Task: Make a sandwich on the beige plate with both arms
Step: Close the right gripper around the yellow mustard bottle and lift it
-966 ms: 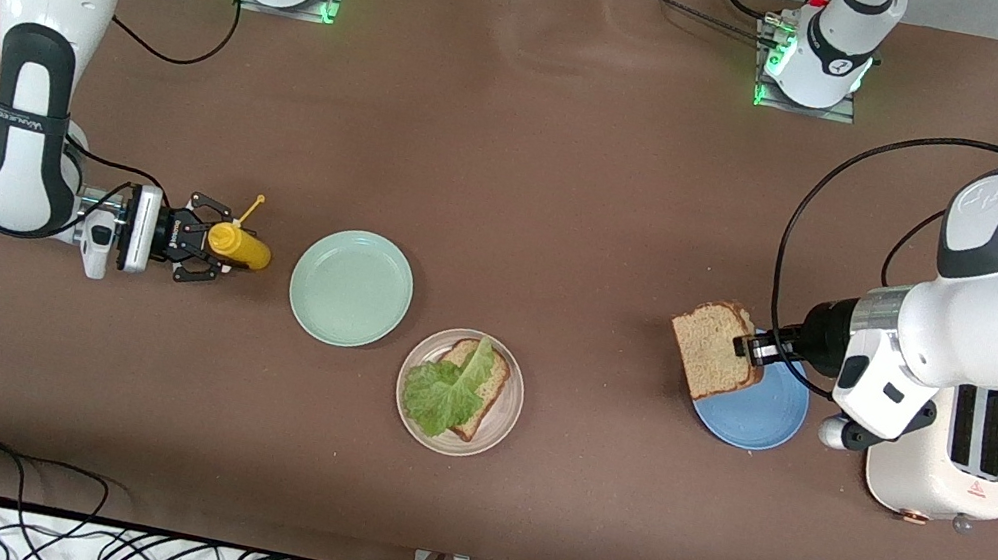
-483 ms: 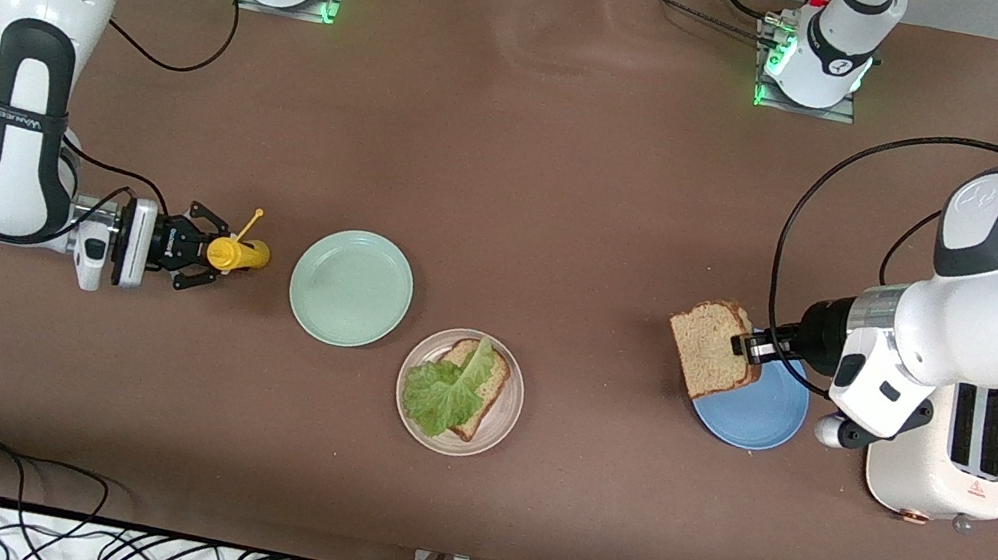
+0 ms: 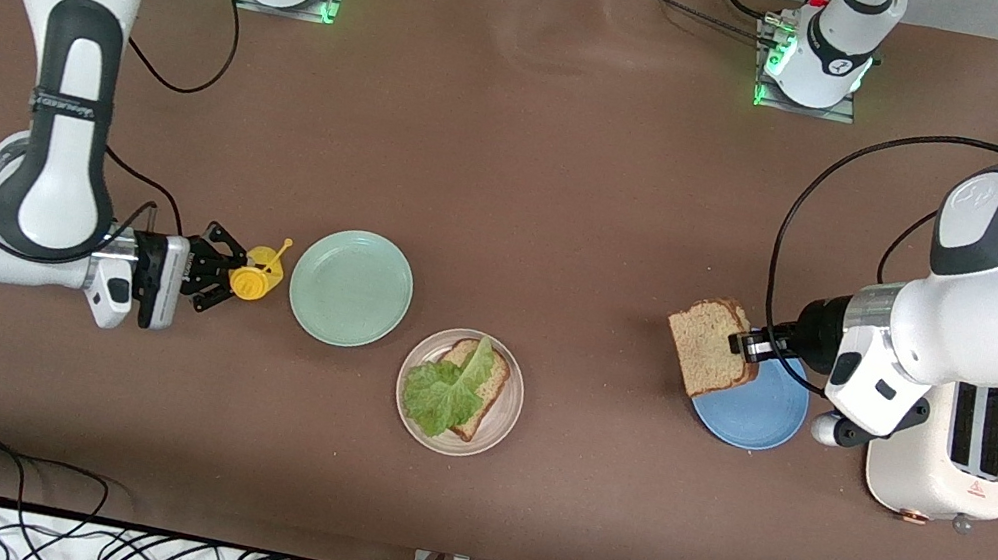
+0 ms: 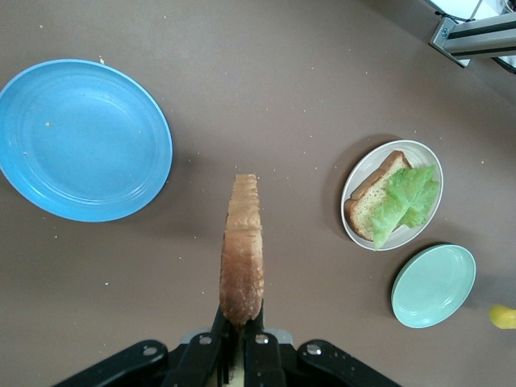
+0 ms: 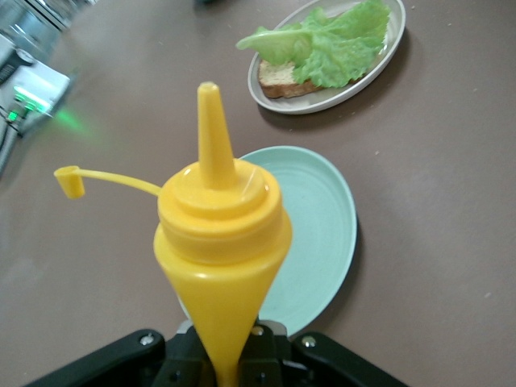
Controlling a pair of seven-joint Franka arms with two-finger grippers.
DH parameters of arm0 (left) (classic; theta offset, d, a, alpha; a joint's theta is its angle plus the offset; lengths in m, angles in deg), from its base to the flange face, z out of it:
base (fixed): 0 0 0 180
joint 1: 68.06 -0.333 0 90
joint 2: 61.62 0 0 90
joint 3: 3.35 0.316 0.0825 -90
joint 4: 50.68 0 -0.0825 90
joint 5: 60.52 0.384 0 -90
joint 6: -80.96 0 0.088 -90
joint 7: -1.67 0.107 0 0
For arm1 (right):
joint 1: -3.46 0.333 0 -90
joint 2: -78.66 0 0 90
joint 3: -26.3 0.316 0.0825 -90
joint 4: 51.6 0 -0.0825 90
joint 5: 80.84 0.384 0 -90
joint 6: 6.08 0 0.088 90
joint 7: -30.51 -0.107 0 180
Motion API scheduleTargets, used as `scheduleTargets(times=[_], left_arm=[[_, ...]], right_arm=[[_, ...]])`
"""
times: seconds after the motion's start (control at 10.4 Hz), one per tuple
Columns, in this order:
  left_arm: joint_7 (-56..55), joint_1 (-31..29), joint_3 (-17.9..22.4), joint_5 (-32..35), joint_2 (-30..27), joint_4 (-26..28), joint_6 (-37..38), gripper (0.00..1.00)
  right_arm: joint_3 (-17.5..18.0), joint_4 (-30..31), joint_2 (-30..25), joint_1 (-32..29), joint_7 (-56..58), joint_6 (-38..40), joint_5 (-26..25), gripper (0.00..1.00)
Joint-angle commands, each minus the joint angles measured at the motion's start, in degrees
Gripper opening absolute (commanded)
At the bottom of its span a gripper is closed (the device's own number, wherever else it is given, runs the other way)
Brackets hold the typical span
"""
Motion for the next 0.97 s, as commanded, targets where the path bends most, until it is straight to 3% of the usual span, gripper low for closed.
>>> scheduleTargets(times=[0.0,0.19,0.39,0.68,0.87], left_arm=[[0.6,-0.1,-0.1,0.3,-1.0,0.7,0.5,0.0],[0.6,0.0,0.0,0.4,-0.9,0.7,0.5,0.0],[0.6,0.0,-0.1,0.4,-0.8,0.7,0.5,0.0],[0.6,0.0,0.0,0.4,-0.7,0.7,0.4,0.0],[0.6,0.0,0.0,0.4,-0.7,0.7,0.4,0.0]], right_arm=[[-0.5,-7.7,0.2,4.4,-12.6,-2.7,-9.2,0.0],[-0.7,-9.1,0.2,10.9,-20.4,-9.5,-17.1,0.0],[-0.6,-9.7,0.3,16.5,-27.1,-14.6,-29.9,0.0],[-0.2,-10.2,2.3,21.8,-36.2,-19.5,-42.5,0.0],[-0.1,-10.2,2.7,26.4,-41.1,-23.1,-56.5,0.0]])
